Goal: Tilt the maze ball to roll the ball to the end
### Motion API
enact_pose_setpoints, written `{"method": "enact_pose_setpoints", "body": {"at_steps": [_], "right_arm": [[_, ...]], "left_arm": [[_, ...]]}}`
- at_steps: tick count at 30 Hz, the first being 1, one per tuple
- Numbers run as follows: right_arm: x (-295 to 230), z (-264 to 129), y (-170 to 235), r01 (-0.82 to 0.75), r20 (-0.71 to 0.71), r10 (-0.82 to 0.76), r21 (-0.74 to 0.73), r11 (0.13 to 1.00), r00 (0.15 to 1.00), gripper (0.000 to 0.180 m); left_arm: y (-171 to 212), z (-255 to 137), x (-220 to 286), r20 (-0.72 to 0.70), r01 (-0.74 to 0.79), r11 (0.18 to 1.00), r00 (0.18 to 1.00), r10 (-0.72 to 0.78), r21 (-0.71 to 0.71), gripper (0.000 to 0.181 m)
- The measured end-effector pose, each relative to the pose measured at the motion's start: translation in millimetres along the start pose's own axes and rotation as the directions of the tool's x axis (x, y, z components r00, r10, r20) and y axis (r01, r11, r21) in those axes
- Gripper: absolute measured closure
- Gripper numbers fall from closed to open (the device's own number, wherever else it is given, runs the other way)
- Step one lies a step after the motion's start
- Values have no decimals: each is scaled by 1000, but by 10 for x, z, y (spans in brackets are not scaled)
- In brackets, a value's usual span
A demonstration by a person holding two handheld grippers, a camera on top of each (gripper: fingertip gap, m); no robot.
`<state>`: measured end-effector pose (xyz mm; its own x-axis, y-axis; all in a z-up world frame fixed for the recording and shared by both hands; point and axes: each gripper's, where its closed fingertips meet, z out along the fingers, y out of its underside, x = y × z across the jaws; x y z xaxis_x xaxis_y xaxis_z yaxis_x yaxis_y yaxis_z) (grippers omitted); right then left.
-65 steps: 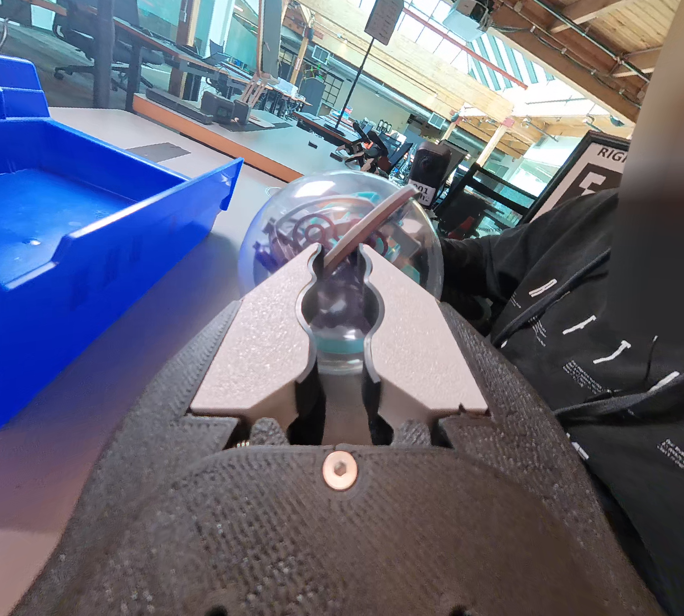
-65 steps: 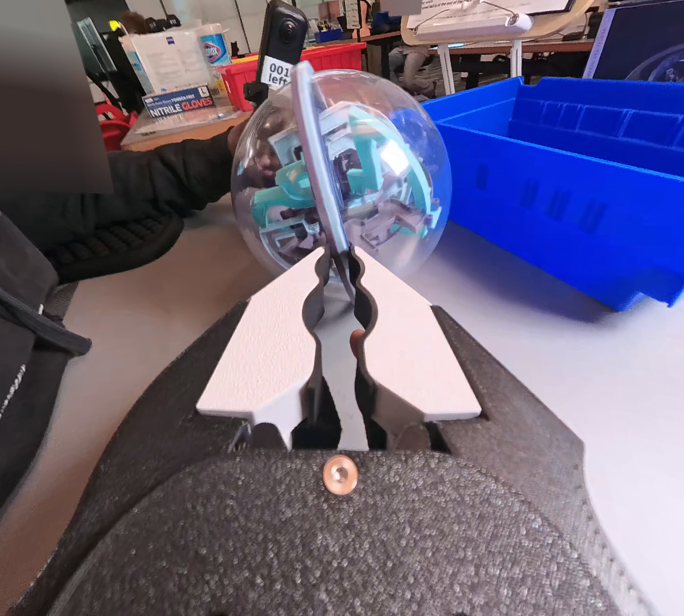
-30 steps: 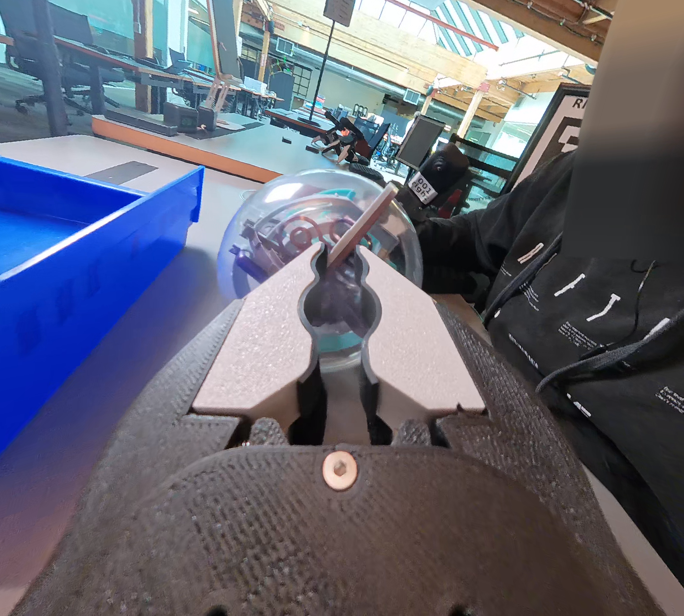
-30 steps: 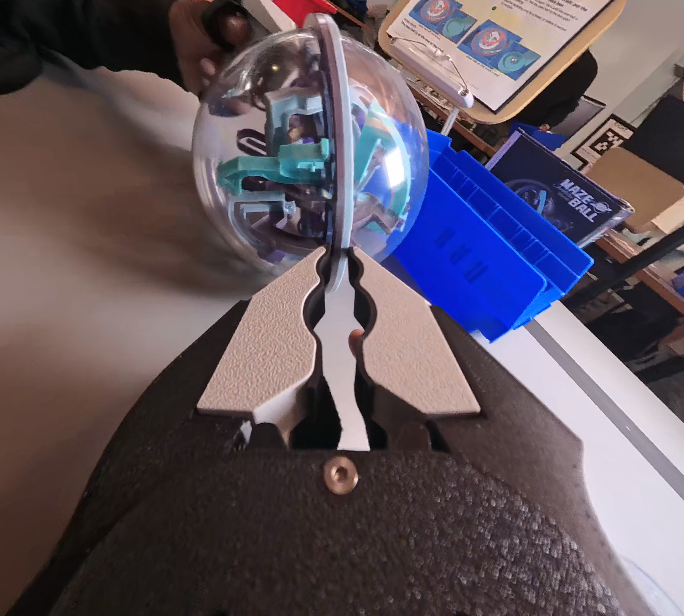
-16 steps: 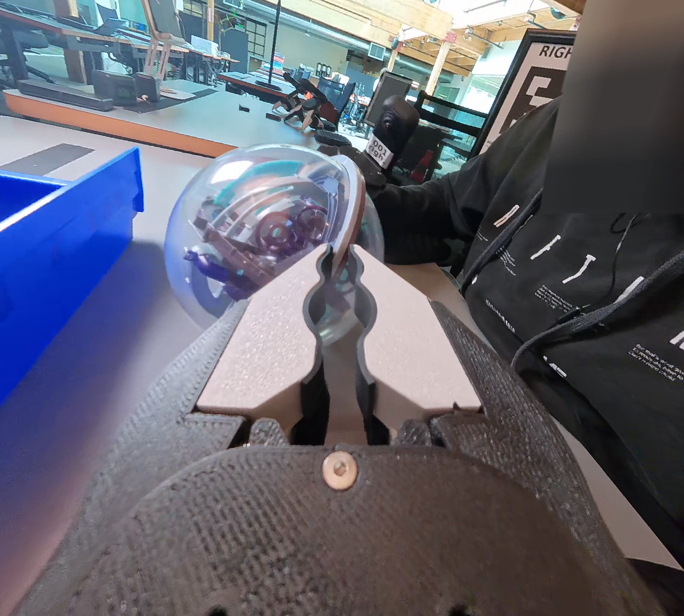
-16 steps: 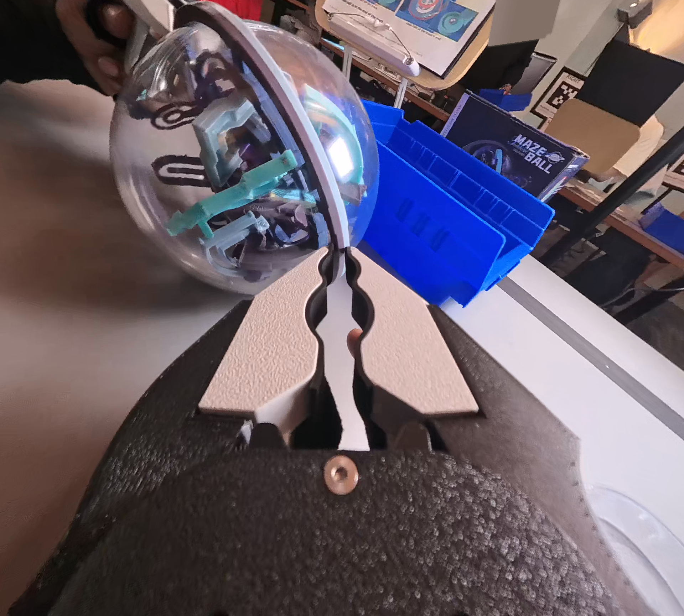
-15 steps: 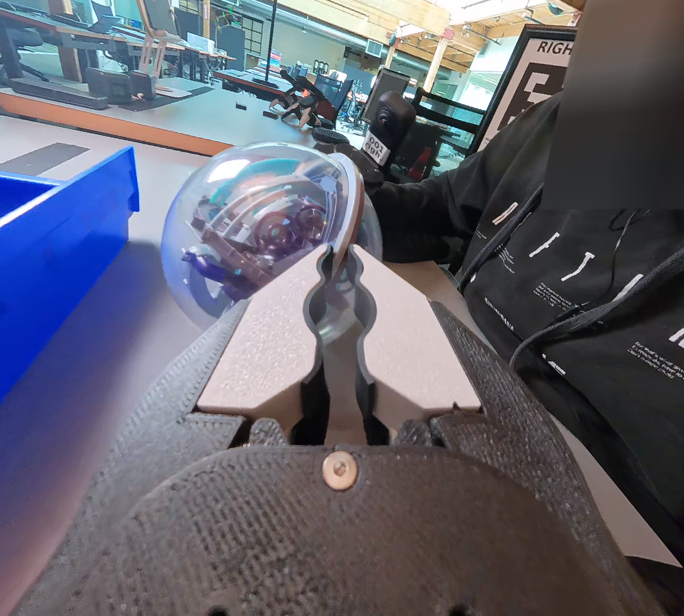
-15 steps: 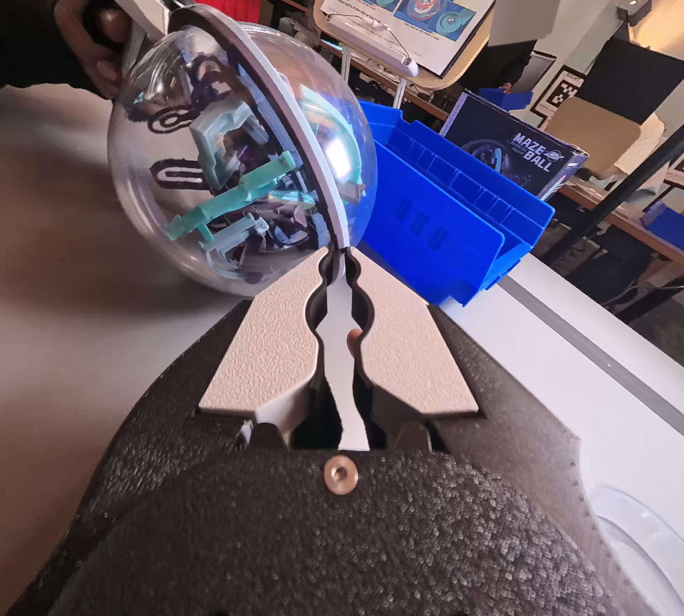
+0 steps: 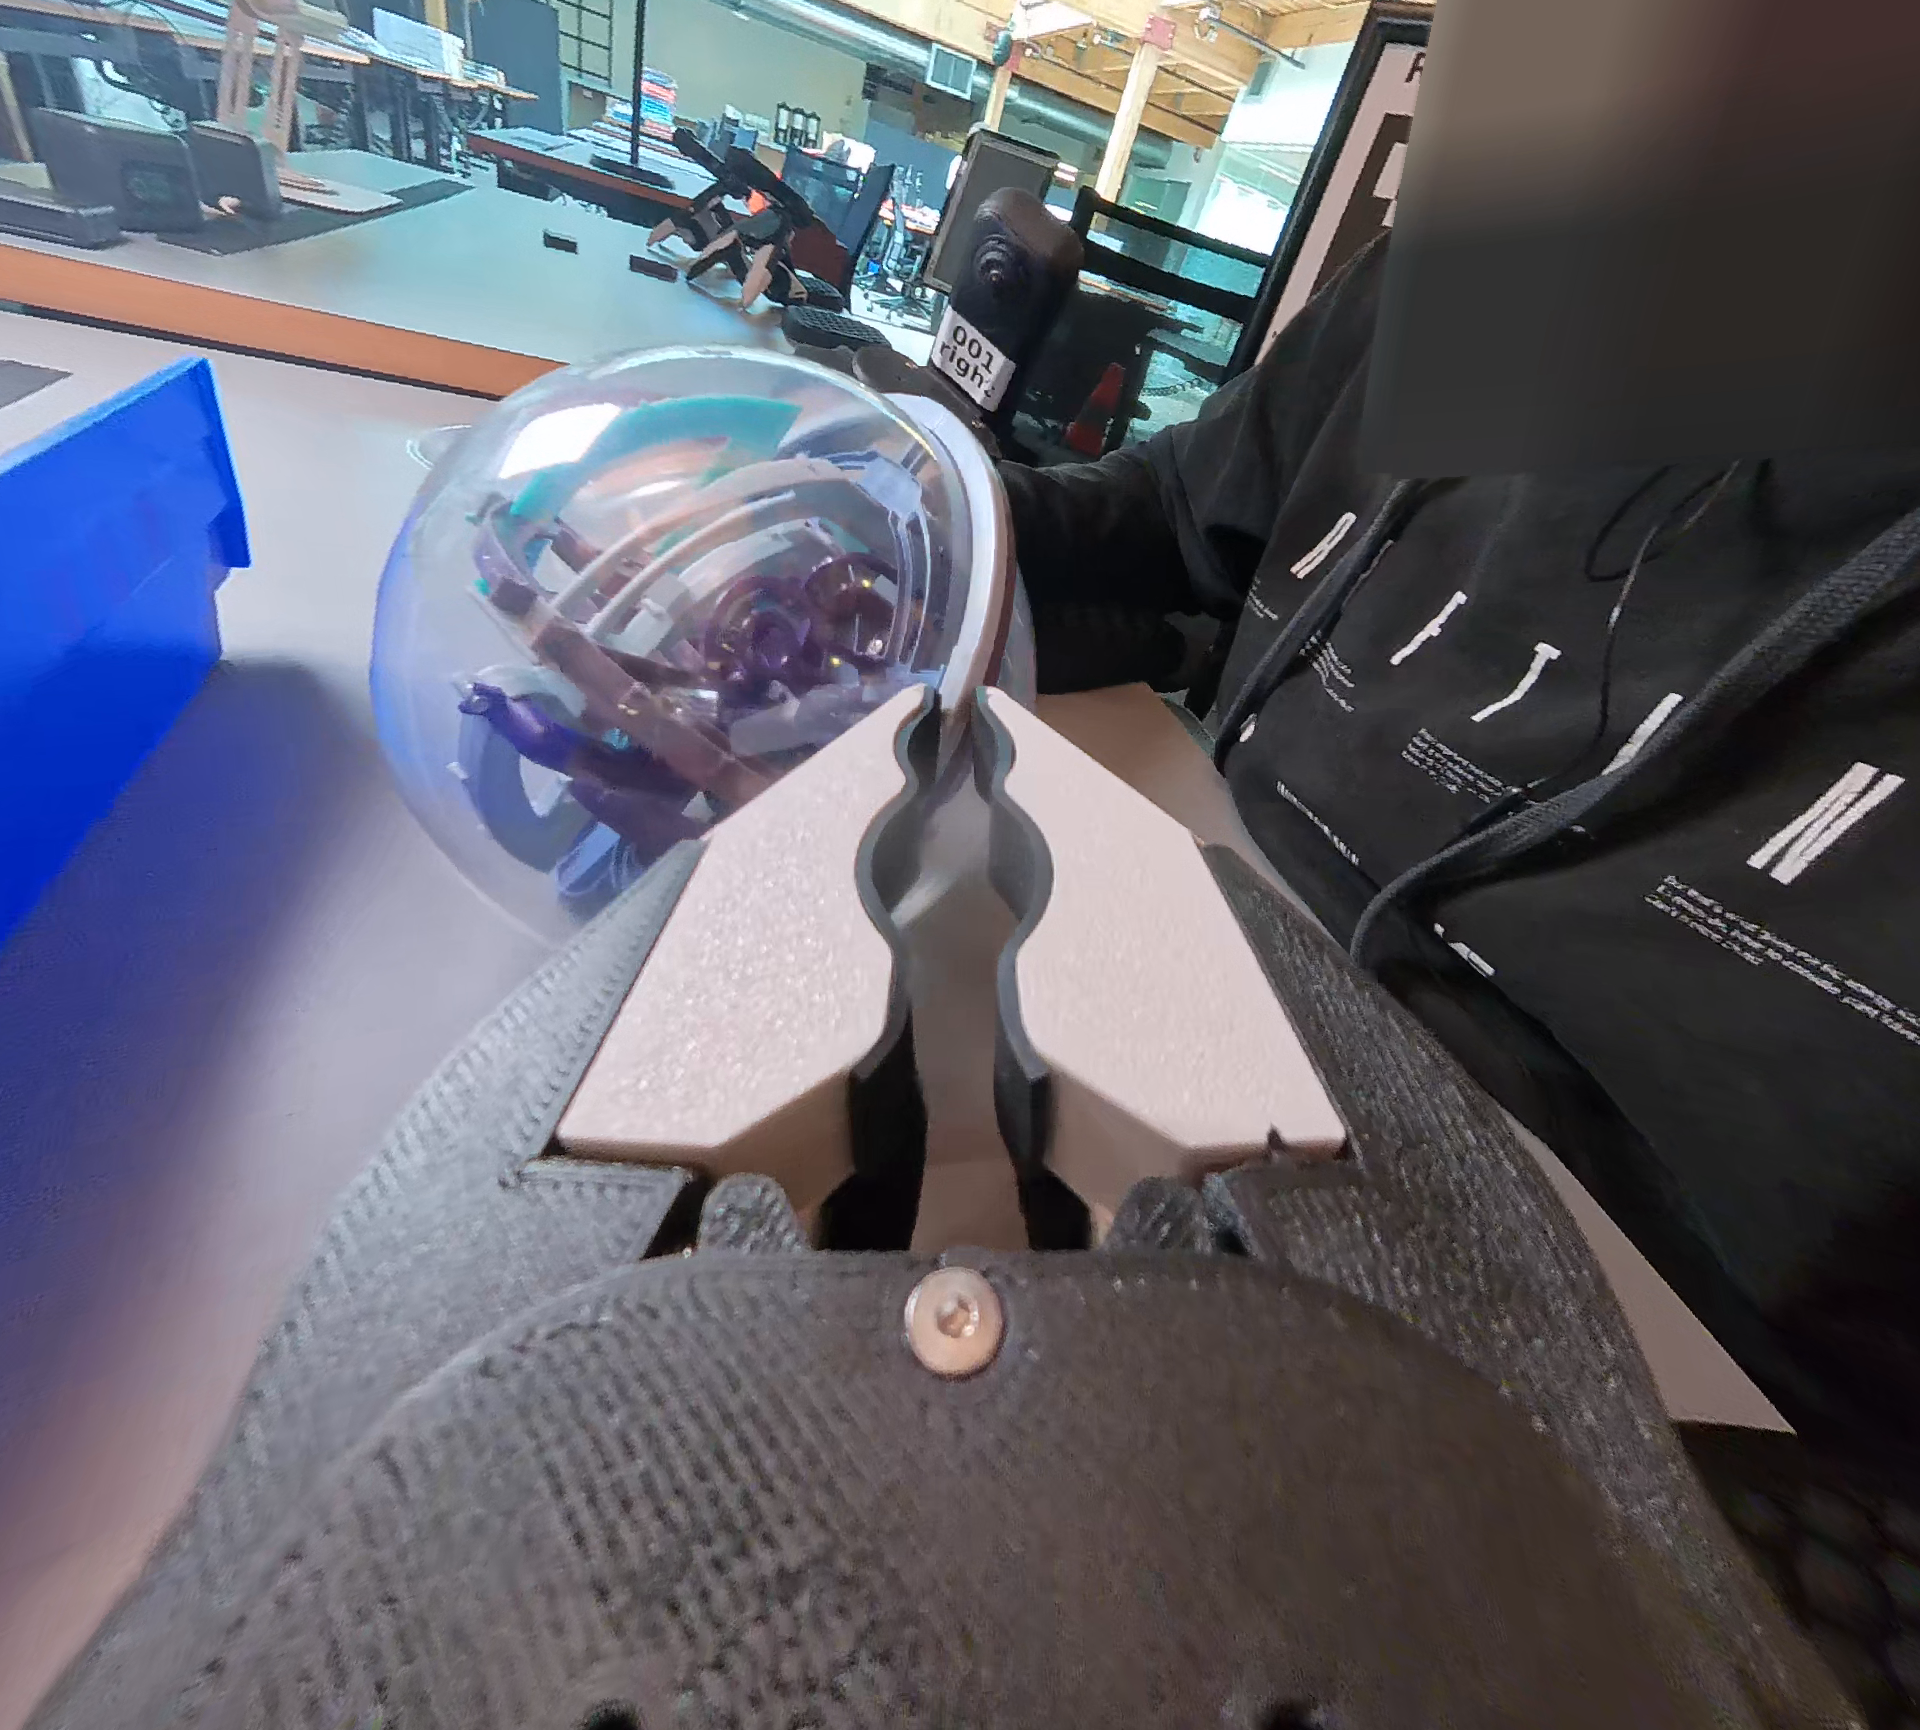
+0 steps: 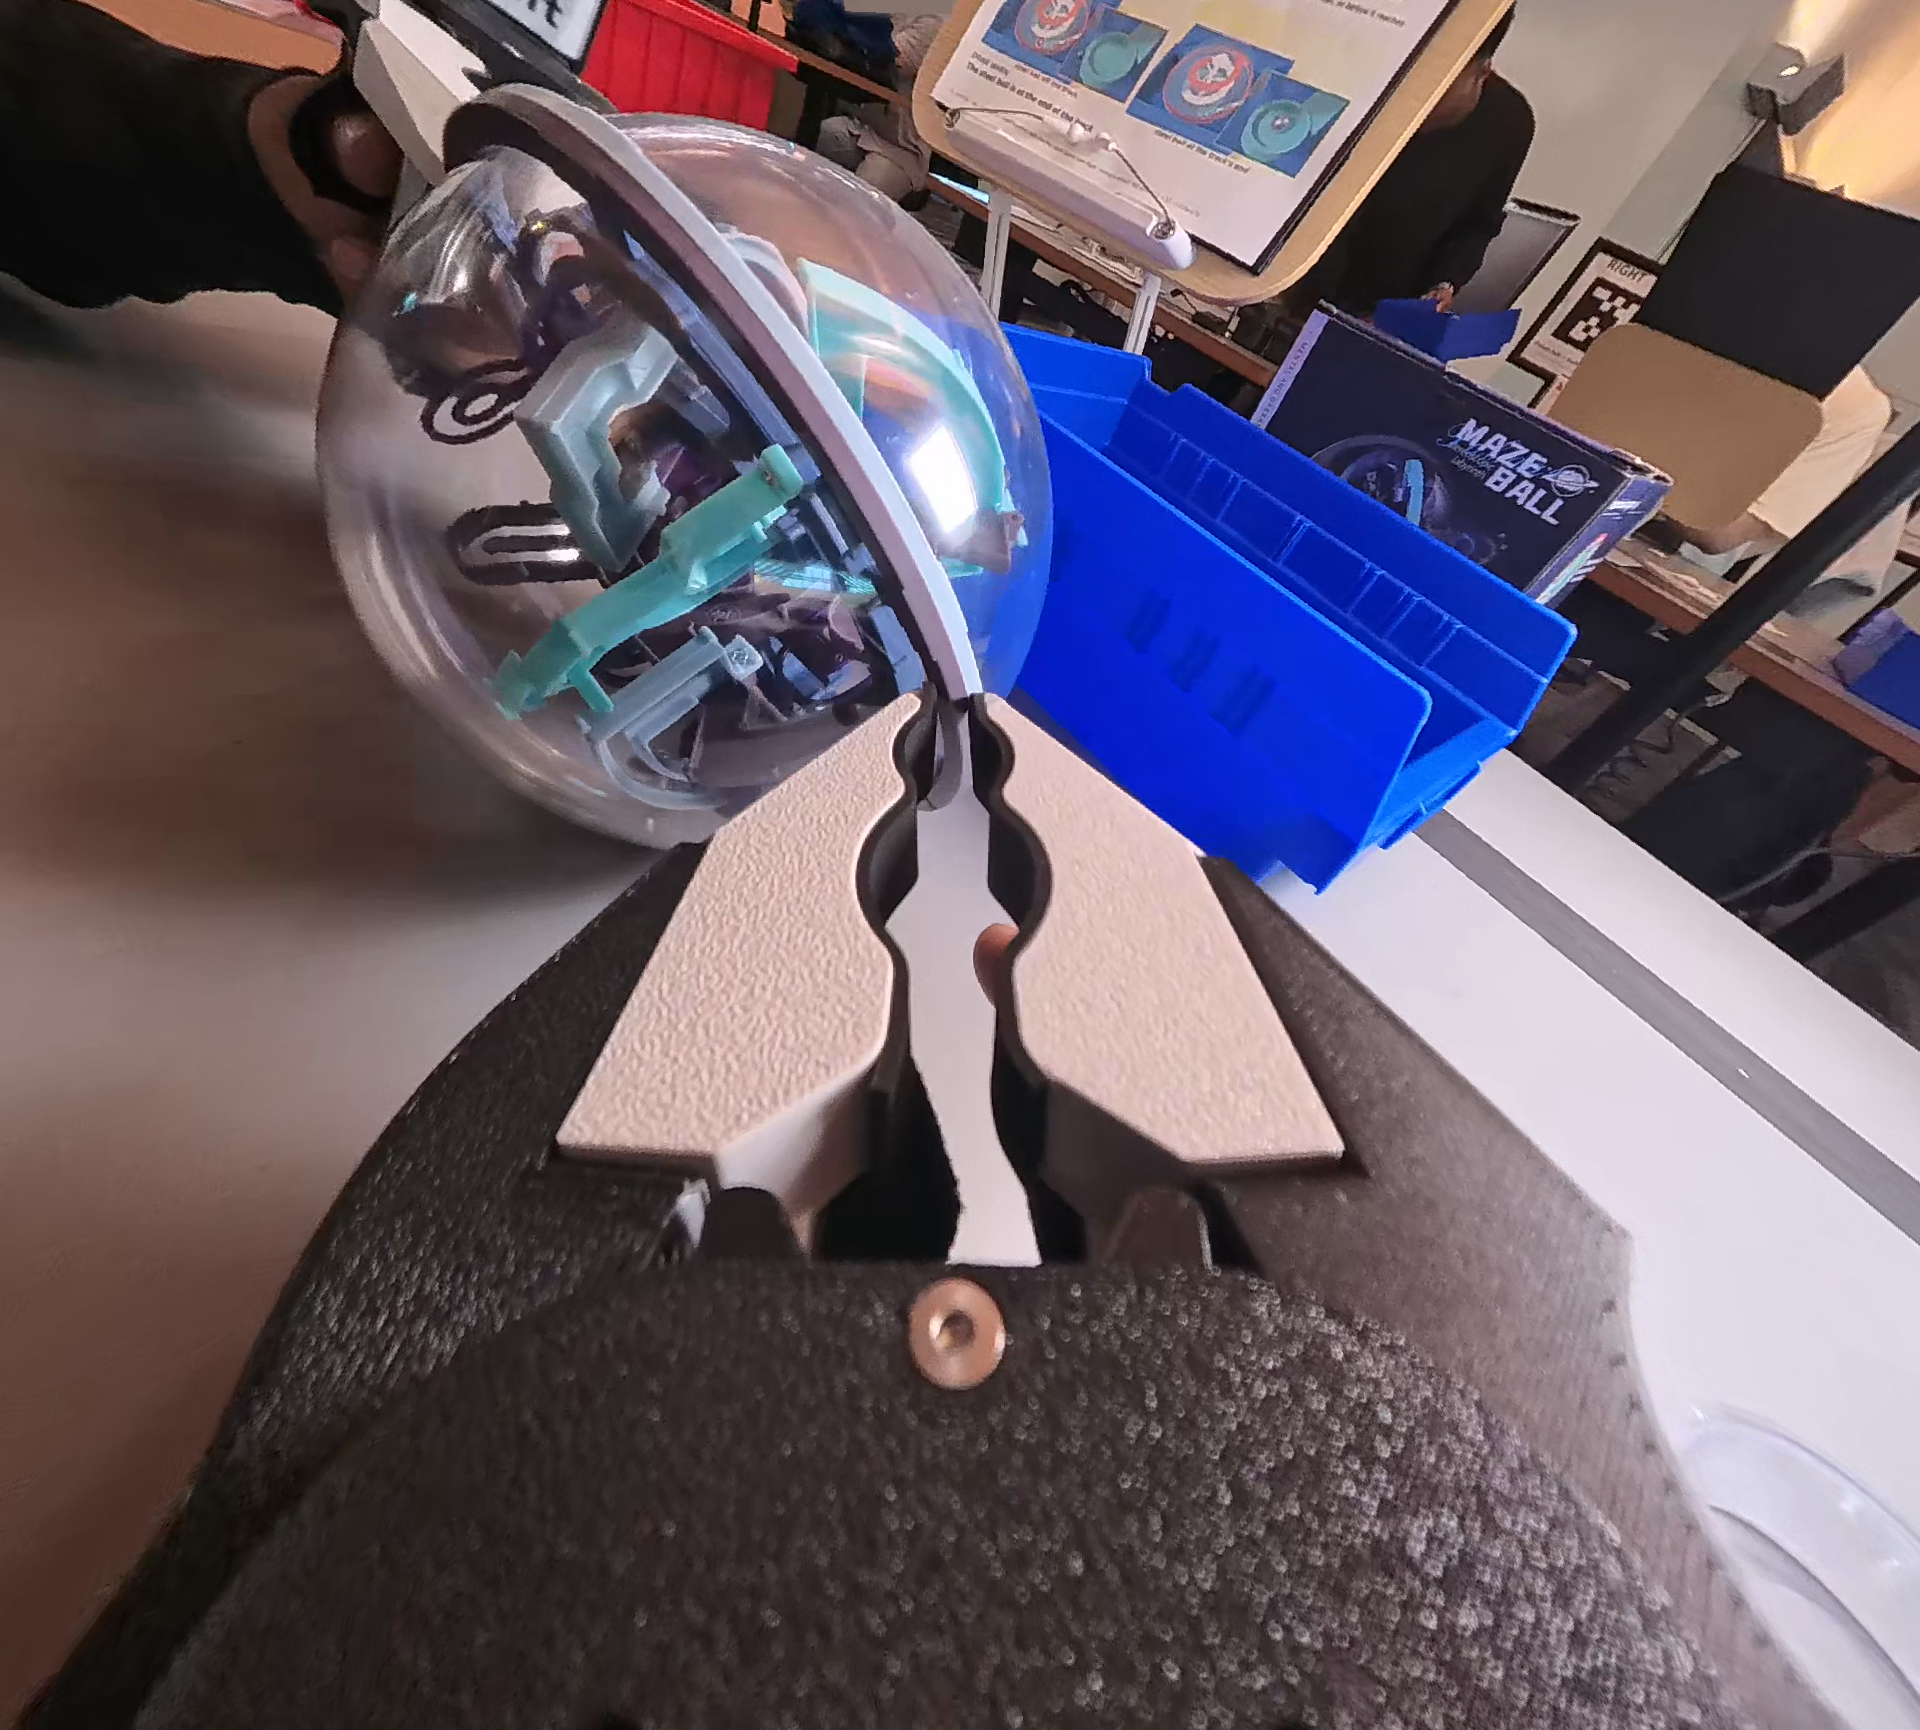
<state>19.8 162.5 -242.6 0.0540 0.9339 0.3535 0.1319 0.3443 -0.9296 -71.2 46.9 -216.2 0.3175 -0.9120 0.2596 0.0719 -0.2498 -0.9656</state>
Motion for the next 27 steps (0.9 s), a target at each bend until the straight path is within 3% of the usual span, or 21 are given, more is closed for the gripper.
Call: {"method": "enact_pose_setpoints", "body": {"at_steps": [27], "right_arm": [[-117, -26, -129, -64, 103, 55, 89, 994, 993, 175]], "left_arm": [[103, -150, -14, -92, 43, 998, 995, -40, 36, 176]]}}
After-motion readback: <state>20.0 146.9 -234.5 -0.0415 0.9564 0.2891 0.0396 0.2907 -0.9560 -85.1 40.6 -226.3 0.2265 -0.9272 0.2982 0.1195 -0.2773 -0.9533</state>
